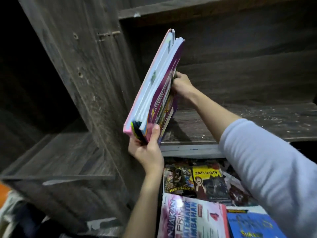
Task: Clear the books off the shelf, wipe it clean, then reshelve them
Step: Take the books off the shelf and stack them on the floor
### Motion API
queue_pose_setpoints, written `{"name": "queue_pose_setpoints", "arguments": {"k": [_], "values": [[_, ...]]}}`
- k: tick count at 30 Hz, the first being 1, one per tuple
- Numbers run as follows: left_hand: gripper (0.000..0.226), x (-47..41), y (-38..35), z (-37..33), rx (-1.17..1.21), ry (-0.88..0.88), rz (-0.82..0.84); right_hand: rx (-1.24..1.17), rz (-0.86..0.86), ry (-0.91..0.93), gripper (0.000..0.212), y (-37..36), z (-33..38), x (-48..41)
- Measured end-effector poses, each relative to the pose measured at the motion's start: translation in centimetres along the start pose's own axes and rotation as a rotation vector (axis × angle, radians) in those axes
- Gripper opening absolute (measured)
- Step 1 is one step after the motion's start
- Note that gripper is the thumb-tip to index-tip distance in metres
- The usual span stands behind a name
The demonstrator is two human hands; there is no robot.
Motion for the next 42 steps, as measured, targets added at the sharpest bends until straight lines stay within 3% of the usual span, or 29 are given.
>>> {"name": "queue_pose_setpoints", "arguments": {"k": [4, 6, 8, 11, 13, 16, 20, 22, 24, 27, 30, 36, 39, 42], "values": [[0.031, 1.7, -0.4, -1.7, 0.074, -0.017, -0.026, -0.120, -0.163, 0.044, 0.005, 2.9, -0.6, 3.1], [0.035, 2.7, -1.3, -2.1, 0.116, 0.058, -0.046, -0.132, -0.300, 0.075, 0.015, 5.9, -0.8, 5.6], [0.040, 3.4, -2.1, -1.9, 0.121, 0.118, -0.028, -0.119, -0.417, 0.099, 0.011, 8.9, -0.8, 8.7], [0.055, 6.4, -3.8, -1.4, -0.018, 0.204, 0.157, -0.092, -0.589, 0.062, 0.012, 13.5, -1.9, 13.7], [0.033, 10.0, -5.1, -0.4, -0.101, 0.262, 0.312, -0.048, -0.732, 0.006, 0.015, 17.6, -3.9, 17.7], [0.022, 15.0, -6.3, 1.9, -0.229, 0.367, 0.550, 0.037, -0.934, -0.132, 0.022, 22.8, -7.7, 23.4], [0.025, 19.0, -4.9, 8.3, -0.426, 0.645, 0.695, 0.188, -1.044, -0.334, 0.029, 26.3, -12.0, 30.5], [0.009, 20.4, -3.7, 11.9, -0.576, 0.835, 0.786, 0.249, -1.075, -0.412, 0.019, 27.4, -14.0, 33.4], [0.034, 21.6, -2.3, 14.8, -0.722, 1.063, 0.963, 0.296, -1.068, -0.493, 0.009, 28.2, -16.2, 35.6], [0.021, 23.3, -0.1, 17.9, -0.884, 1.287, 1.125, 0.374, -0.992, -0.591, 0.013, 28.6, -19.6, 37.7], [0.007, 25.3, 1.7, 20.4, -0.931, 1.406, 1.029, 0.452, -0.887, -0.692, 0.026, 29.0, -22.9, 38.6], [0.015, 27.1, 5.5, 25.4, -1.046, 1.583, 0.744, 0.698, -0.597, -0.978, 0.047, 29.5, -30.1, 38.7], [0.021, 28.1, 7.2, 27.2, -1.108, 1.635, 0.706, 0.760, -0.422, -1.119, 0.057, 29.4, -33.4, 38.5], [0.024, 28.8, 7.9, 28.9, -1.124, 1.625, 0.677, 0.759, -0.327, -1.219, 0.053, 29.5, -35.4, 38.4]]}}
Point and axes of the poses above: each hand's wrist, its own x-axis away from the middle knuckle, its own y-axis out of the back of the hand, z = x × y, the point moved 3 cm from there along -x, towards the middle knuckle
